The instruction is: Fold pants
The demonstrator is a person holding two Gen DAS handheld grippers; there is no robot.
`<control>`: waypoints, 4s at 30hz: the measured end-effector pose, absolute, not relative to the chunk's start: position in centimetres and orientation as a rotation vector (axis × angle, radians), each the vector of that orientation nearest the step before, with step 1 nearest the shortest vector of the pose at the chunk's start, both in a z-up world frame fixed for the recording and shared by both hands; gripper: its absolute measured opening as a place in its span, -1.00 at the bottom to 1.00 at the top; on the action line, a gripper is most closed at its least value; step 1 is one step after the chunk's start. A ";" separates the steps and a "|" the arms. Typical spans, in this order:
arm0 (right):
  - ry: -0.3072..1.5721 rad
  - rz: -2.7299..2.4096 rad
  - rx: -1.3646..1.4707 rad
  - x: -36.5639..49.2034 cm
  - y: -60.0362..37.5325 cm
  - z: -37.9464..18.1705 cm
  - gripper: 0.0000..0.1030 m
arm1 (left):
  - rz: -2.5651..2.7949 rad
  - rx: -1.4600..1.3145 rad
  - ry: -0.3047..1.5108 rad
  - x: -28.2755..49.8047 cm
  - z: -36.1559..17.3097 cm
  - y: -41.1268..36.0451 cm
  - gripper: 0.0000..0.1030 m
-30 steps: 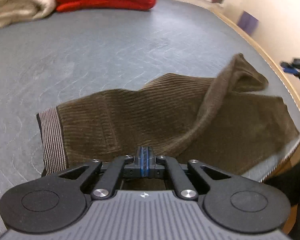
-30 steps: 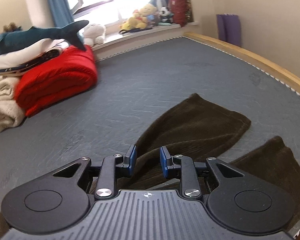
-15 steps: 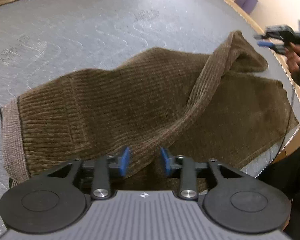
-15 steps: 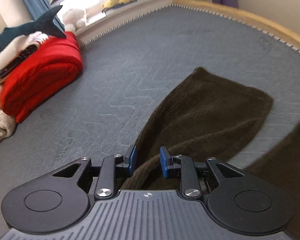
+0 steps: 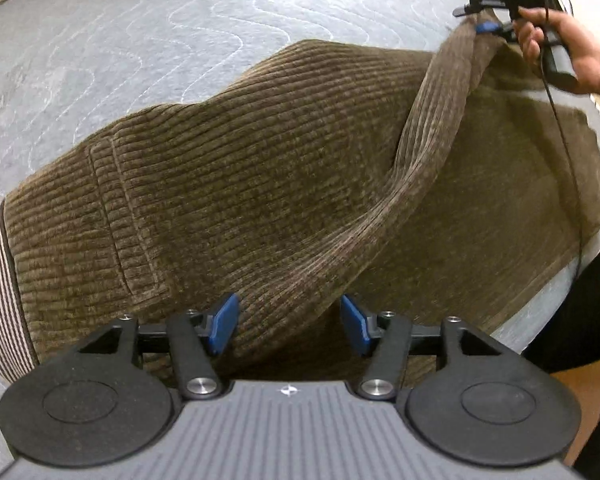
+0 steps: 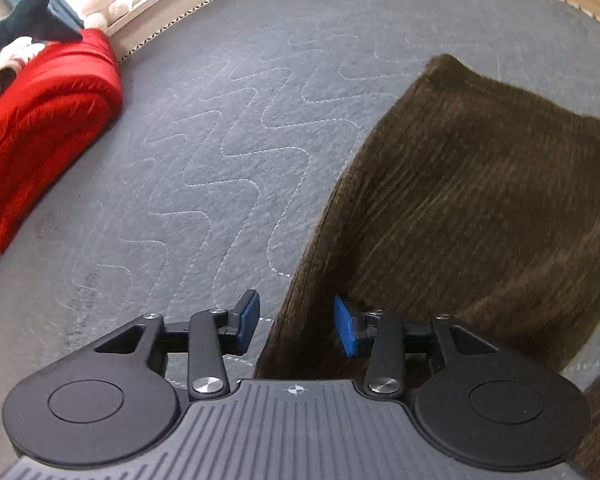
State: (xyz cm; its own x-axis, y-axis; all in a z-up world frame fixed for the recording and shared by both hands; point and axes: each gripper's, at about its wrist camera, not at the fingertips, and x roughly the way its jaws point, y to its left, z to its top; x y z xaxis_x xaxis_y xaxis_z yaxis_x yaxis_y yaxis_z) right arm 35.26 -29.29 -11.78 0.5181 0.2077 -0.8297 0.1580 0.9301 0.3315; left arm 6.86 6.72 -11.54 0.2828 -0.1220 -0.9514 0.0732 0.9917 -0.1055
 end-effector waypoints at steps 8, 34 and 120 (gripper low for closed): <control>0.966 -0.031 0.411 31.9 -32.0 -7.3 -0.82 | -0.156 0.023 1.203 6.2 -11.8 7.3 -0.70; 0.797 -0.108 0.246 9.4 -46.5 -3.4 -0.22 | 0.035 -0.275 0.939 -1.8 -5.6 15.5 -0.21; 0.823 -0.686 0.831 7.6 -64.5 -12.1 -0.03 | 0.401 -0.088 1.051 -0.4 -11.7 11.2 -0.42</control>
